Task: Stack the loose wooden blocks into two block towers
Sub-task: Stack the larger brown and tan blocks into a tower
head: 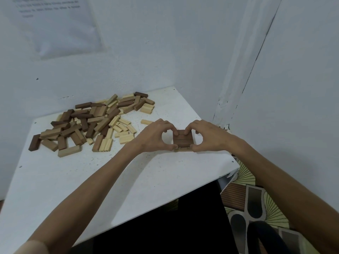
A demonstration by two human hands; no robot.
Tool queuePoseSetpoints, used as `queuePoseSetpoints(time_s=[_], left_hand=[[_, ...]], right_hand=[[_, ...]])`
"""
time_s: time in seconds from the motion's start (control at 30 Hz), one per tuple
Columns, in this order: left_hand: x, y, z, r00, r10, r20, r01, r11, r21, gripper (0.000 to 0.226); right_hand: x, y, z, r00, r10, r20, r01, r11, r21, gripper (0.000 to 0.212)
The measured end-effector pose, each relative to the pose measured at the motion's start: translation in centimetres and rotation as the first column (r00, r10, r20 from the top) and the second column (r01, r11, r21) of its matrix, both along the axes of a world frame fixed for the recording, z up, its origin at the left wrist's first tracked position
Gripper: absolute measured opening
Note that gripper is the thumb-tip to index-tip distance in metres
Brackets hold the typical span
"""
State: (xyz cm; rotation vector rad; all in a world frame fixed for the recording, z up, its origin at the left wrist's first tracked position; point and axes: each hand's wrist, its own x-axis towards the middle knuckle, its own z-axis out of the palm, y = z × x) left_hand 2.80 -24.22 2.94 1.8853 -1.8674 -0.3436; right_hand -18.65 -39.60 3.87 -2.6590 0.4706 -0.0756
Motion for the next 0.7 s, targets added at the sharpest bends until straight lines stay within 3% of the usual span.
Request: queuePoseSetpoints(time_s=[0.7], left_hand=[[0.11, -0.31, -0.48, 1.0, -0.002, -0.006, 0.002, 1.0, 0.008, 0.052]], right_hand=[[-0.25, 0.02, -0.01, 1.0, -0.009, -0.007, 0.009, 1.0, -0.004, 0.045]])
